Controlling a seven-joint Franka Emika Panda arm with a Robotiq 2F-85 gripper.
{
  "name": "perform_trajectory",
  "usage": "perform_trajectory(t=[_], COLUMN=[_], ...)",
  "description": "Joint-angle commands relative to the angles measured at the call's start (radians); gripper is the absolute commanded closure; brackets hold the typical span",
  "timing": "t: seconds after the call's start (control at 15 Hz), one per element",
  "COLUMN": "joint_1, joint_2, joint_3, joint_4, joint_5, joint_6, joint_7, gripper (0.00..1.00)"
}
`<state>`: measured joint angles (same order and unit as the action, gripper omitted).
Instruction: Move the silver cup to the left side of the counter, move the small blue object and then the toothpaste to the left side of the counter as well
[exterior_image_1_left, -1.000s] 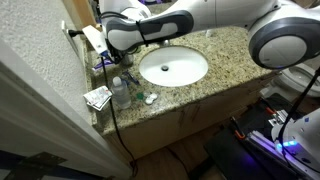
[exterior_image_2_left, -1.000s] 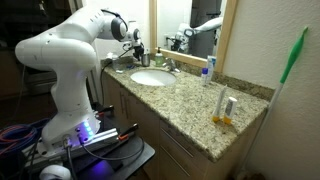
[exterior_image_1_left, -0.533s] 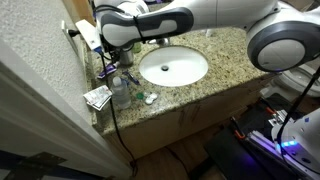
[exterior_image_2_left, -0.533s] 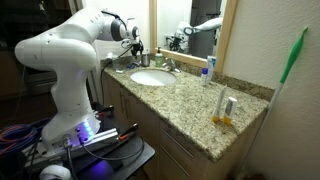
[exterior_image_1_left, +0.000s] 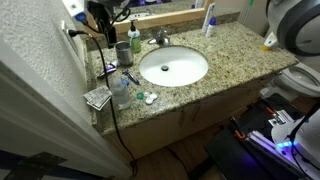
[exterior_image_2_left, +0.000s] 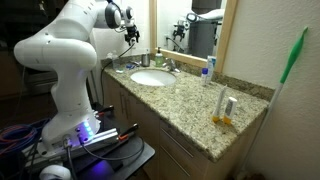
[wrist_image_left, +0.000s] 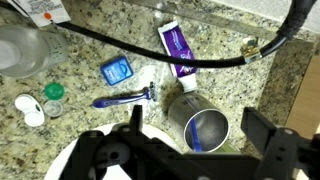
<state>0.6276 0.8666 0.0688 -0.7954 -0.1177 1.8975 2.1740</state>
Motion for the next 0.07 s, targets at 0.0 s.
perform_trajectory(t=[0.0], joint_1=[-0.001], joint_2=[-0.021], joint_3=[0.0], joint_4=[-0.016], joint_5=[0.002], joint_6=[-0.014], joint_7=[0.001], gripper=[0.0])
